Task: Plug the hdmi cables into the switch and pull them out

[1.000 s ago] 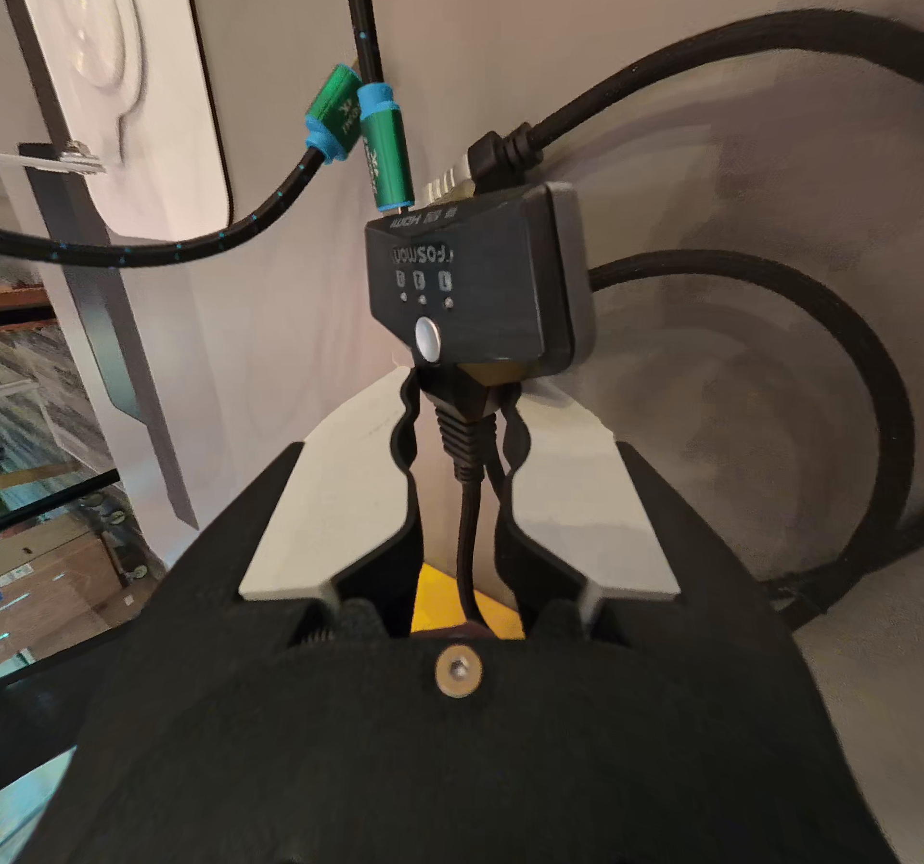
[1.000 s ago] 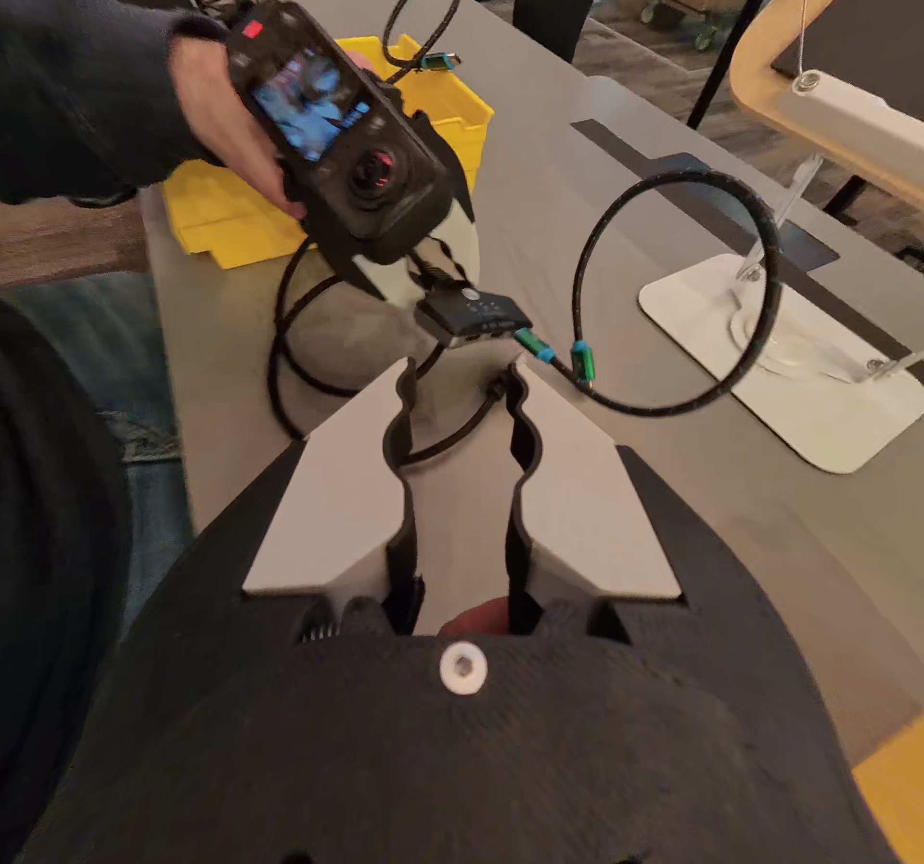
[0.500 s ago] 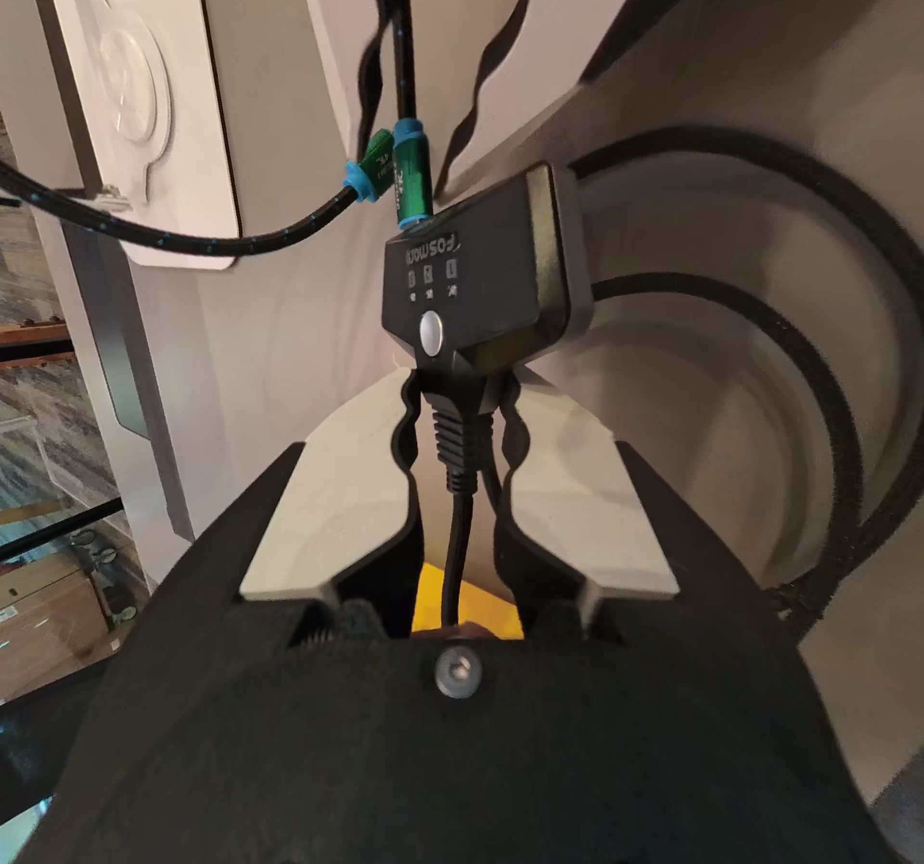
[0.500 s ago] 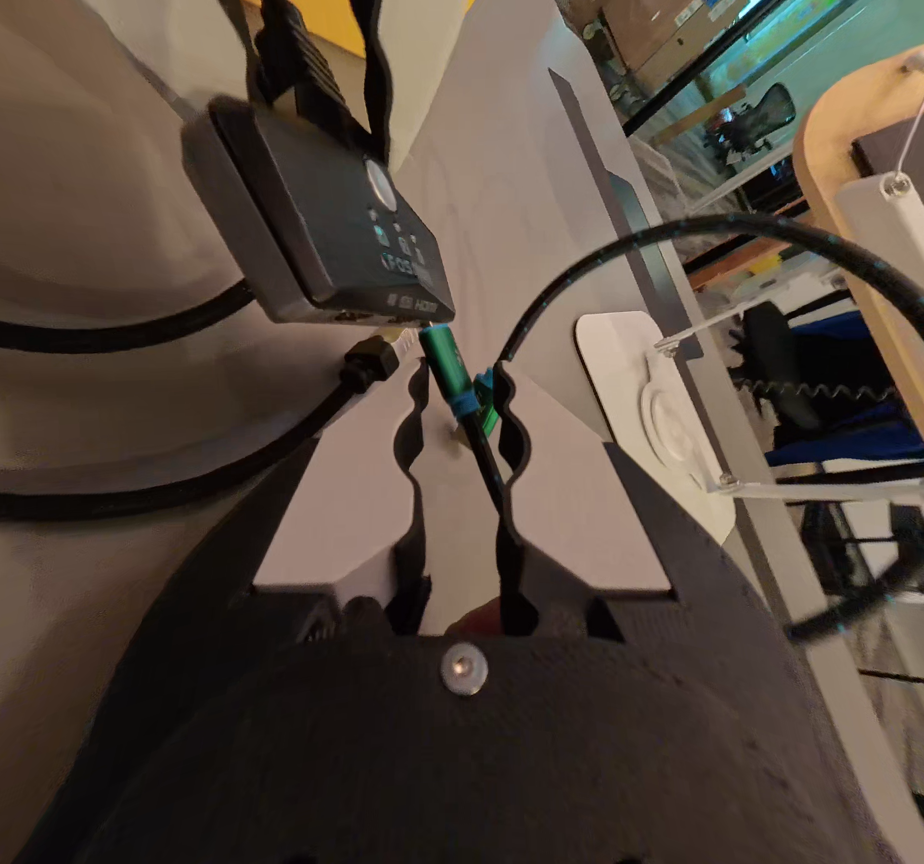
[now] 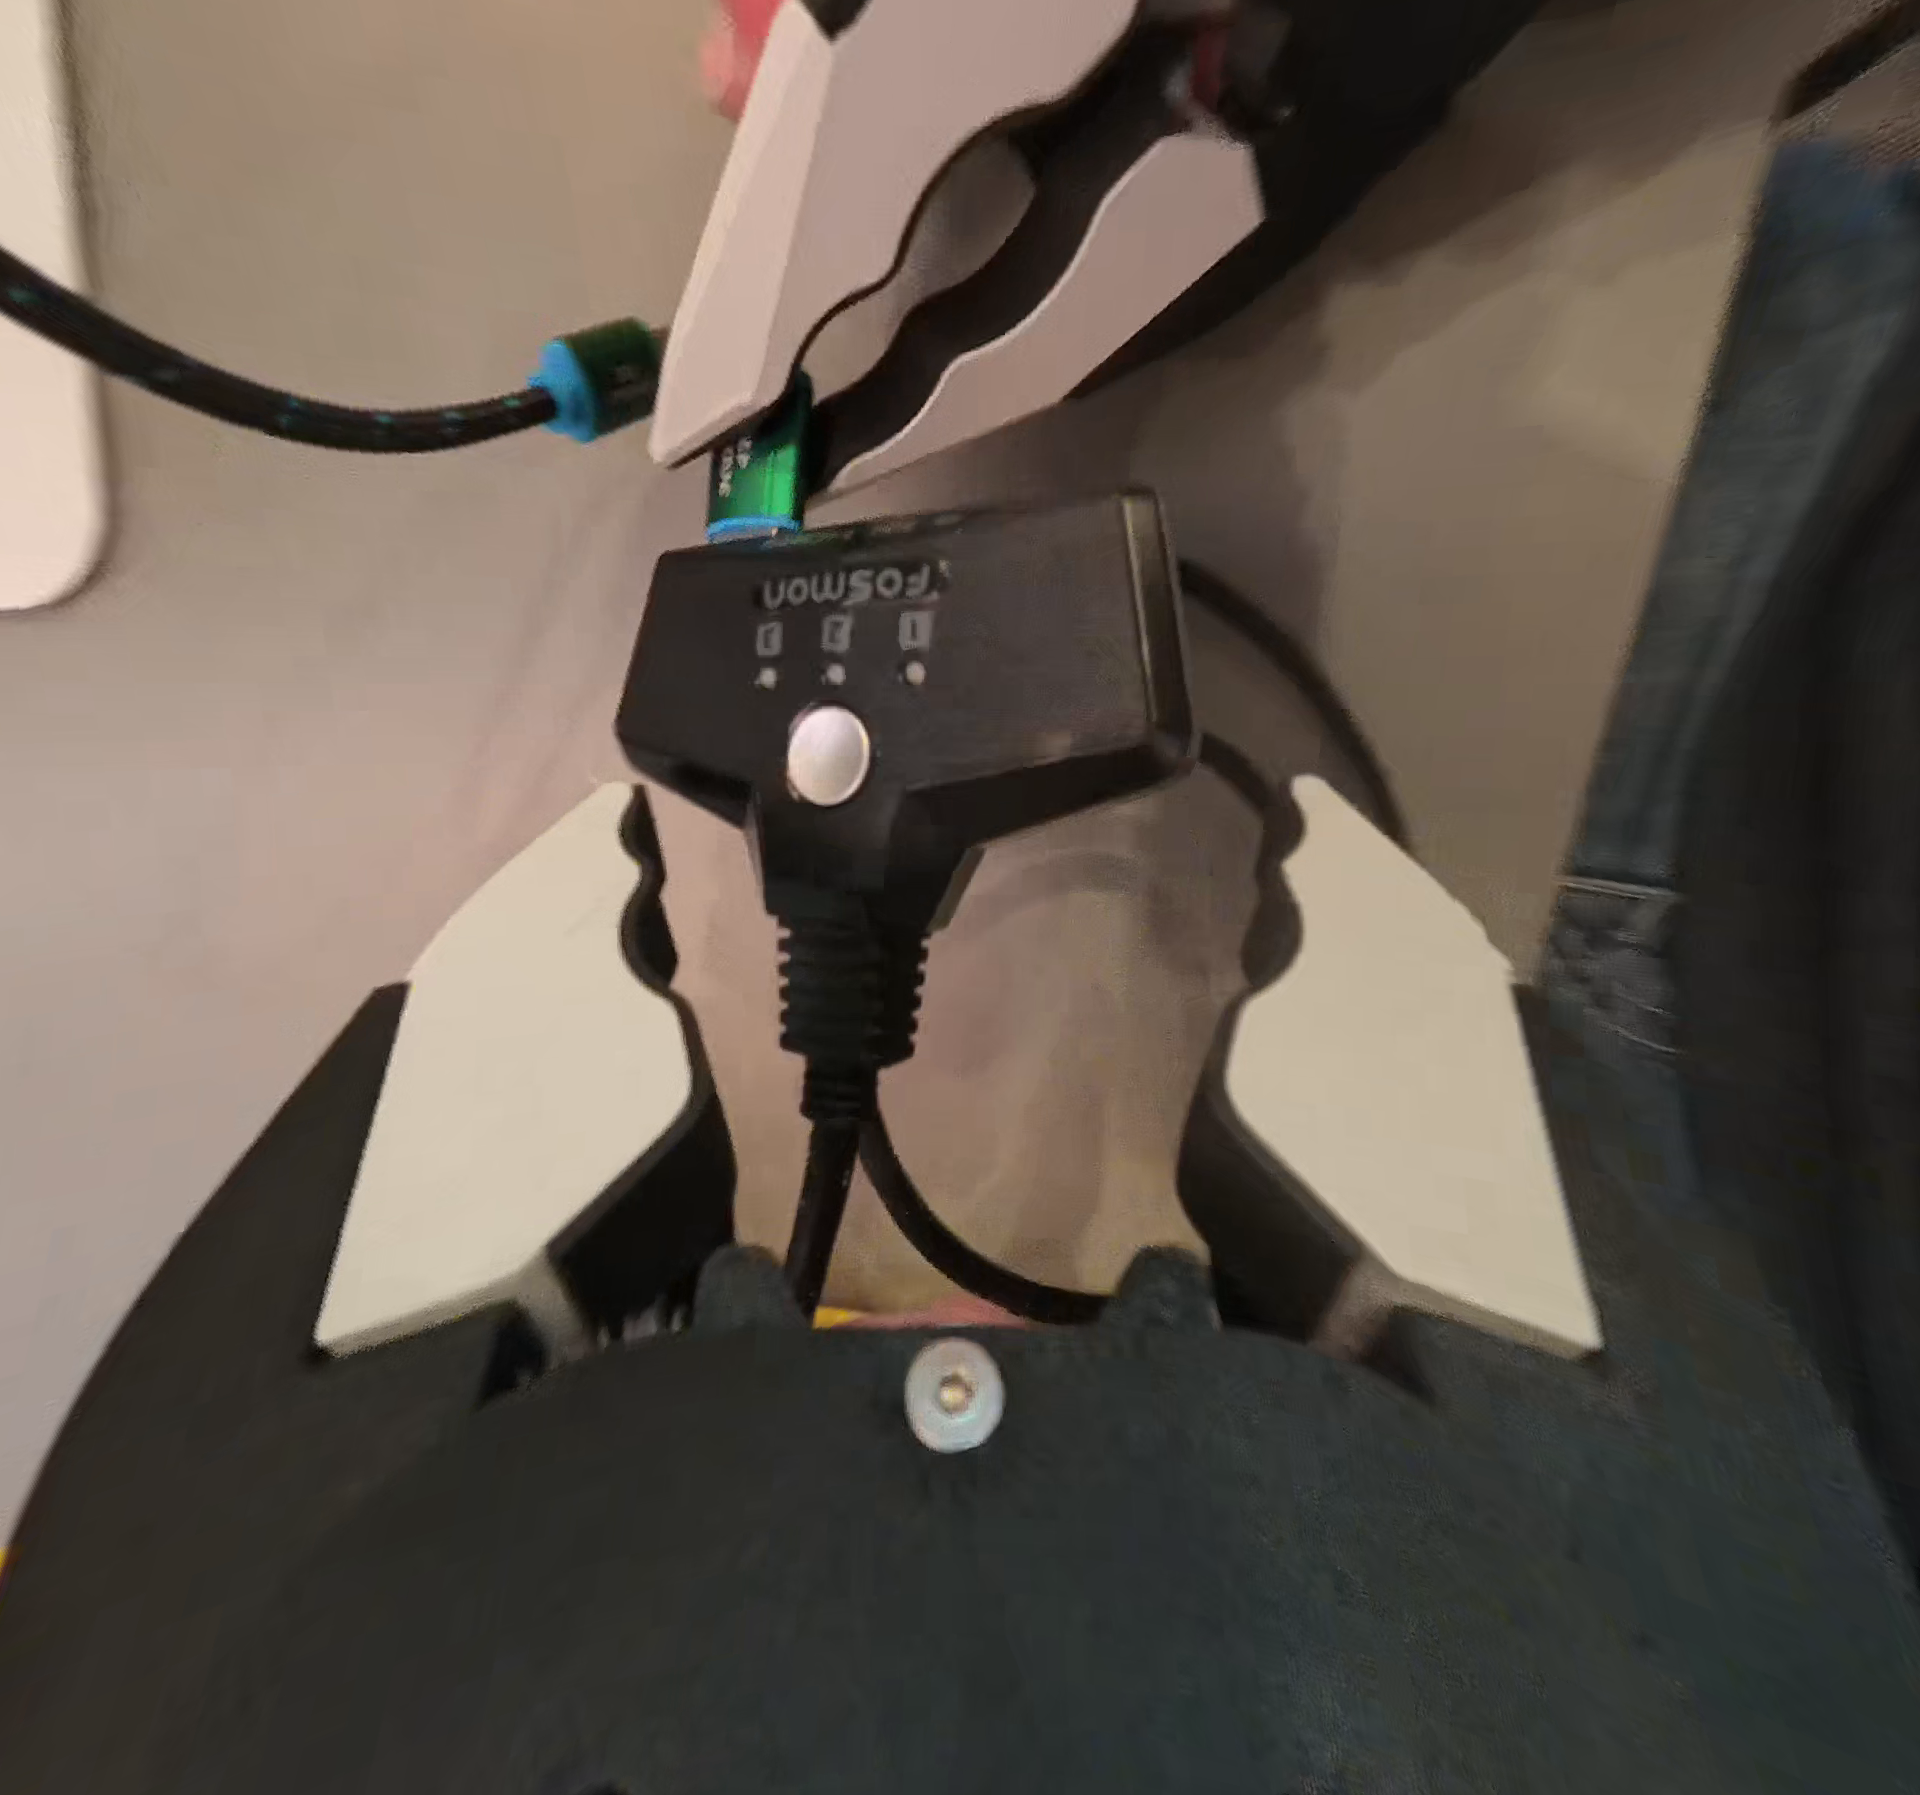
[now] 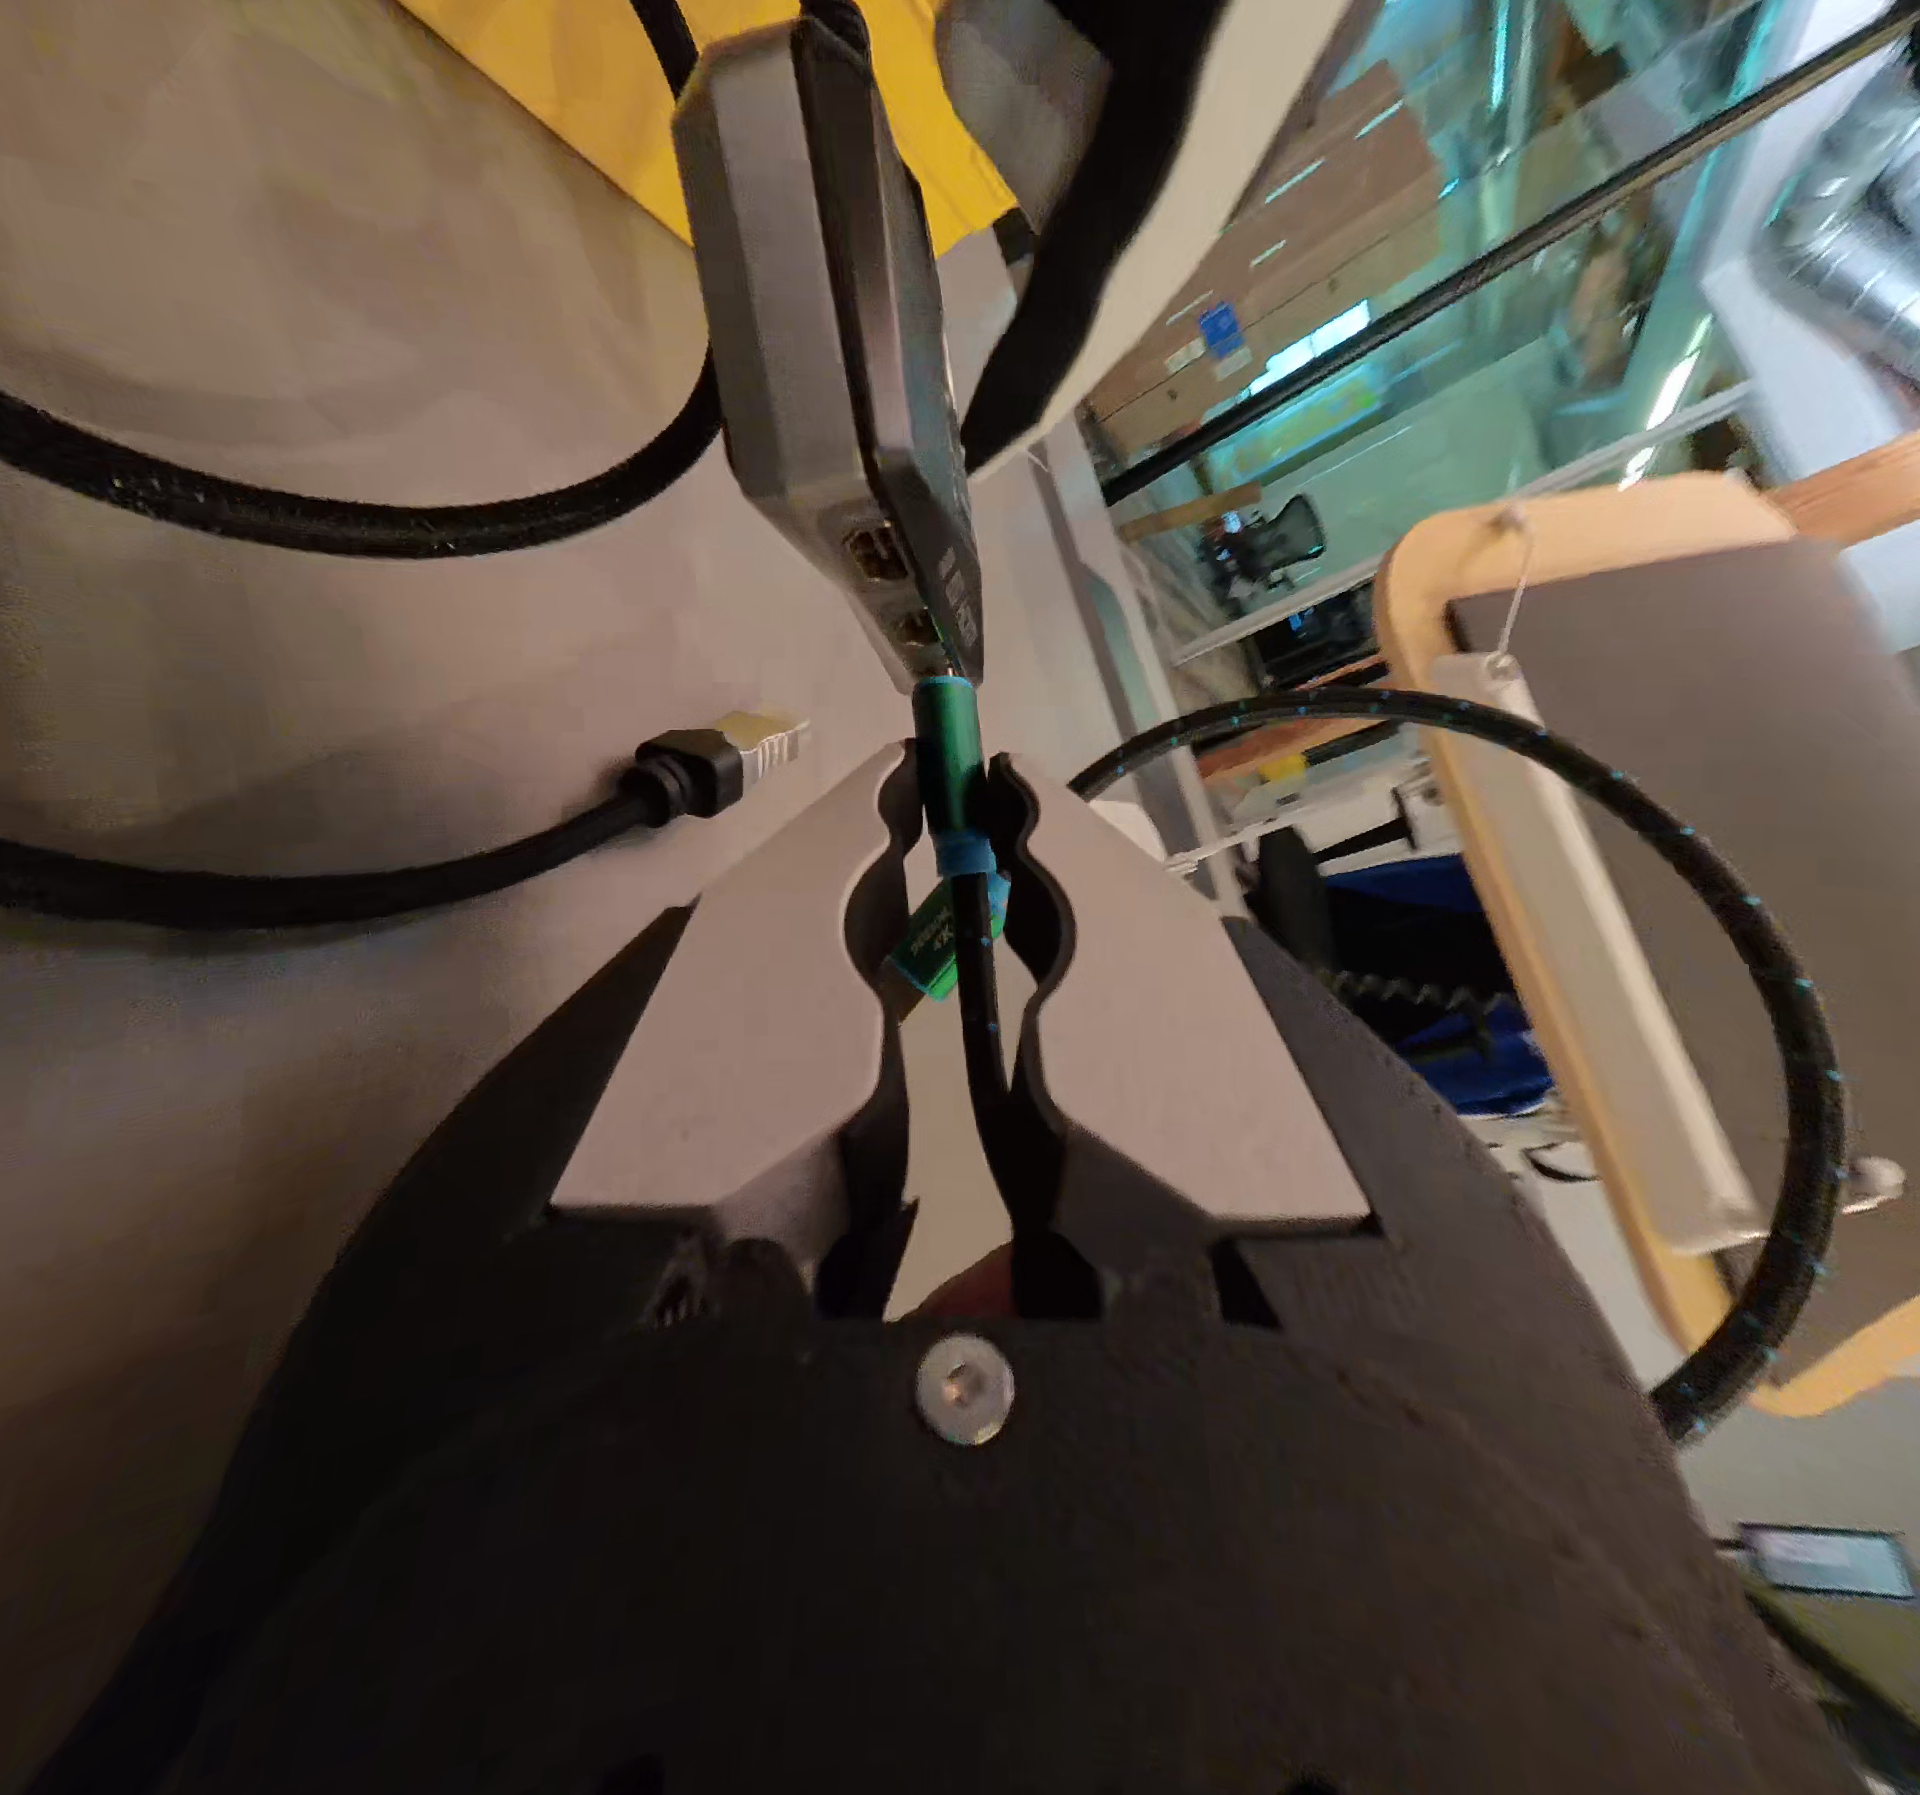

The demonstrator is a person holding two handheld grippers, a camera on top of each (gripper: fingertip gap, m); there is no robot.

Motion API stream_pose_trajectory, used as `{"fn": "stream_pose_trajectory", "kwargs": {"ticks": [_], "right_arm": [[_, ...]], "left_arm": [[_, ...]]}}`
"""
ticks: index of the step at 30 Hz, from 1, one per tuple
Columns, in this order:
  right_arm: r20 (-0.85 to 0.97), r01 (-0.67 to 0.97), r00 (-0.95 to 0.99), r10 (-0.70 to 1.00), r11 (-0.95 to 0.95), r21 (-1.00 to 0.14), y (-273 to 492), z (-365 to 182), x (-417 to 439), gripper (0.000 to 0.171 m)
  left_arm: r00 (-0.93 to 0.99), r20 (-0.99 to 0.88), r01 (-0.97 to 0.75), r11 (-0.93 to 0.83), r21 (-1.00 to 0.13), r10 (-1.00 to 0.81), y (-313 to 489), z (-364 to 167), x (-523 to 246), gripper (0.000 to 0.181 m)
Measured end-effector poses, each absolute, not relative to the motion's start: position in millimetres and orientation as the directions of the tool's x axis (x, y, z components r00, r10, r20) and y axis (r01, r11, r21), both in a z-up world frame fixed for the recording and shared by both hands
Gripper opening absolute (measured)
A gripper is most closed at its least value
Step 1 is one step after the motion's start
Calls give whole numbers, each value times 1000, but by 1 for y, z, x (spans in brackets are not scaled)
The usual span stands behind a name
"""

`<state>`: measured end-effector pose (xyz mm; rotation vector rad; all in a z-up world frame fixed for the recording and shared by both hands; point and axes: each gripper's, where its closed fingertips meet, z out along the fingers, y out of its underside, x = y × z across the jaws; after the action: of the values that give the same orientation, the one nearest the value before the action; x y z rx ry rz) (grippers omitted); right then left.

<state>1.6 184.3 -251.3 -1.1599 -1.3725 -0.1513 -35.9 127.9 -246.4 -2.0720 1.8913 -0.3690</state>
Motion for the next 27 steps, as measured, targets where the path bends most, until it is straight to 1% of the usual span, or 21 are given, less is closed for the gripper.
{"fn": "stream_pose_trajectory", "kwargs": {"ticks": [2,3,5,8,9,10,12,13,15,19,20,24,27], "right_arm": [[852,693,254,457,528,-491,181,-246,0,10],[863,690,251,438,545,-477,179,-243,-2,10],[883,683,250,397,574,-452,174,-237,-6,10],[905,683,248,346,600,-417,170,-231,-8,10],[913,687,246,326,605,-401,170,-229,-8,10],[916,686,247,315,611,-395,170,-228,-8,10],[919,684,247,307,616,-390,169,-227,-7,10],[924,691,237,301,616,-378,169,-229,-6,10],[924,695,235,302,613,-377,171,-230,-4,11],[922,693,259,289,609,-386,173,-225,-1,13],[921,695,260,290,606,-387,174,-225,-1,13],[921,691,249,298,612,-385,172,-227,-3,15],[909,671,258,327,616,-412,171,-228,-5,18]], "left_arm": [[97,98,-907,-128,-402,-991,126,-238,-37,119],[92,159,-902,-150,-405,-983,124,-233,-37,123],[94,247,-896,-190,-401,-964,127,-229,-36,123],[85,368,-928,-208,-309,-926,126,-239,-38,124],[72,417,-935,-207,-287,-906,122,-243,-36,121],[56,484,-942,-207,-265,-873,114,-245,-34,113],[55,606,-951,-226,-211,-794,101,-249,-31,105],[57,633,-952,-233,-199,-772,99,-251,-29,104],[40,647,-946,-237,-220,-761,101,-253,-26,95],[38,724,-894,-347,-284,-689,105,-242,-15,50],[34,730,-881,-366,-301,-683,106,-240,-13,44],[20,704,-872,-357,-335,-710,104,-244,-14,31],[23,687,-863,-361,-354,-727,105,-248,-16,29]]}}
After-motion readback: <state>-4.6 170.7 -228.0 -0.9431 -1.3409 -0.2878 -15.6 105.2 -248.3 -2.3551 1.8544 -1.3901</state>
